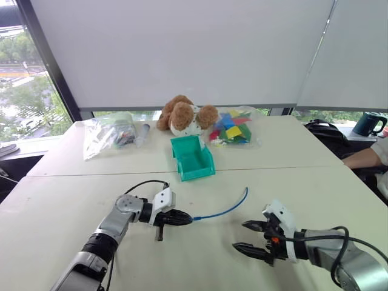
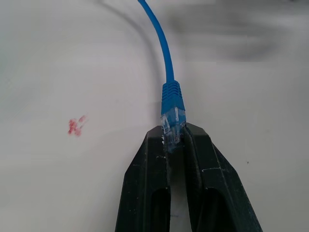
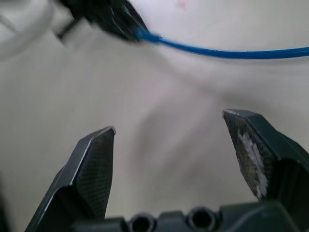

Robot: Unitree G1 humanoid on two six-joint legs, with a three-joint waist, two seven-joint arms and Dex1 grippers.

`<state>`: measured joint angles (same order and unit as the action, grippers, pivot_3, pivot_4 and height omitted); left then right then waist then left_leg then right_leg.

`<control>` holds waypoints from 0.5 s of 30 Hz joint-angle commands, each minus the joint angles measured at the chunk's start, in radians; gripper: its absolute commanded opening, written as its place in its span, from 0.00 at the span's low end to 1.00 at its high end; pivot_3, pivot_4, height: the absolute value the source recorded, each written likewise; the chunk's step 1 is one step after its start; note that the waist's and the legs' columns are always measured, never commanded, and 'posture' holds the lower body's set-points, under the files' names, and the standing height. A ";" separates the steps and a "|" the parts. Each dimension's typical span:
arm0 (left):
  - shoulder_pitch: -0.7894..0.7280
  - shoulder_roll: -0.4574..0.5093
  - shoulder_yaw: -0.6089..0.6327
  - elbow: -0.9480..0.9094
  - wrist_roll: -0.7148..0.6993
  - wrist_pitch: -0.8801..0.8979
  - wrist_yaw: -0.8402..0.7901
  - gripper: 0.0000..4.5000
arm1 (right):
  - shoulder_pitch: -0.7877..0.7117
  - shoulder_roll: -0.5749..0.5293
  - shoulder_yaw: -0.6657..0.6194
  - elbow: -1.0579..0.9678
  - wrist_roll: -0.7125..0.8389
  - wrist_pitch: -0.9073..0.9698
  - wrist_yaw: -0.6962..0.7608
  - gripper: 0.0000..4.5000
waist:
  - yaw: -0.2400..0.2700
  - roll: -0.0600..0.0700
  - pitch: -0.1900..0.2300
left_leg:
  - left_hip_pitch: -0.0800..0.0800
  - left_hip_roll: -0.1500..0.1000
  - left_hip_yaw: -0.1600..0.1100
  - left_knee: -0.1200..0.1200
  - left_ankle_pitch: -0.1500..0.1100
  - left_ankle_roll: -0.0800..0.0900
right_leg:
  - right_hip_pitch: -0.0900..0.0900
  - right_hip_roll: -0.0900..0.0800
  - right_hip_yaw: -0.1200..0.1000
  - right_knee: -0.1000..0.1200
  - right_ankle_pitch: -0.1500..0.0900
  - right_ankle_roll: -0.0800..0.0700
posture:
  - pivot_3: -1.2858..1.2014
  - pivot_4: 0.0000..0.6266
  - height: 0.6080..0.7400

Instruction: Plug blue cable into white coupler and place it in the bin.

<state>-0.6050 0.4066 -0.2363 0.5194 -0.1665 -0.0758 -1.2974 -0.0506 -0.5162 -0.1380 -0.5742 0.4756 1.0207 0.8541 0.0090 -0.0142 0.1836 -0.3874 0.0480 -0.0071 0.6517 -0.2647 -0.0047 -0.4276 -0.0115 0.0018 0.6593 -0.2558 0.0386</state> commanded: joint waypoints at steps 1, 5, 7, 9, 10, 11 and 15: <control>-0.023 -0.002 0.073 -0.130 -0.062 0.045 0.050 0.00 | -0.096 0.152 -0.085 -0.008 0.167 0.170 -0.131 0.86 | -0.006 0.000 0.000 | 0.000 0.000 0.000 0.000 0.000 0.000 | 0.000 0.000 0.000 0.001 0.000 0.000 | 0.52 0.24 1.00; -0.017 0.007 0.088 -0.213 -0.071 0.077 0.079 0.00 | -0.222 0.313 -0.169 0.080 0.240 0.329 -0.286 0.86 | -0.017 0.000 0.000 | 0.001 0.000 -0.001 0.000 0.000 0.000 | 0.000 0.000 0.000 0.002 0.000 0.000 | 0.52 0.24 1.00; -0.014 0.011 0.088 -0.240 -0.069 0.081 0.091 0.00 | -0.290 0.380 -0.221 0.137 0.255 0.380 -0.359 0.86 | -0.020 0.001 0.000 | 0.001 0.000 -0.001 -0.001 0.000 0.000 | 0.000 0.000 0.000 0.002 0.000 0.000 | 0.52 0.24 1.00; -0.012 0.012 0.086 -0.256 -0.067 0.080 0.104 0.00 | -0.346 0.437 -0.261 0.181 0.266 0.417 -0.419 0.86 | -0.020 0.001 0.000 | 0.001 0.000 0.000 -0.001 0.000 0.000 | -0.001 0.000 0.000 0.002 0.000 0.000 | 0.52 0.24 1.00; -0.012 0.013 0.085 -0.261 -0.064 0.078 0.109 0.00 | -0.368 0.459 -0.275 0.198 0.269 0.430 -0.444 0.86 | -0.021 0.001 0.000 | 0.001 0.000 -0.001 -0.001 0.000 0.000 | -0.001 0.000 0.000 0.002 0.000 0.000 | 0.52 0.24 1.00; -0.012 0.013 0.083 -0.264 -0.062 0.077 0.114 0.00 | -0.391 0.484 -0.296 0.215 0.275 0.442 -0.470 0.86 | -0.021 0.001 0.000 | 0.001 0.000 -0.001 -0.001 0.000 0.000 | -0.001 0.000 0.000 0.002 0.000 0.000 | 0.52 0.24 1.00; -0.013 0.012 0.077 -0.267 -0.056 0.069 0.129 0.00 | -0.470 0.557 -0.359 0.264 0.293 0.481 -0.549 0.86 | -0.022 0.001 0.000 | 0.001 0.000 -0.001 -0.002 0.000 0.000 | -0.001 0.000 0.000 0.002 0.000 0.000 | 0.52 0.24 1.00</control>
<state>-0.6107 0.4120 -0.1717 0.2873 -0.2250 0.0104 -1.1769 -0.4940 0.0261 -0.4696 -0.3063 0.7384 1.4889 0.3291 -0.0133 -0.0134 0.1835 -0.3870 0.0482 -0.0077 0.6499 -0.2647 -0.0047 -0.4289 -0.0114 0.0018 0.6617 -0.2558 0.0385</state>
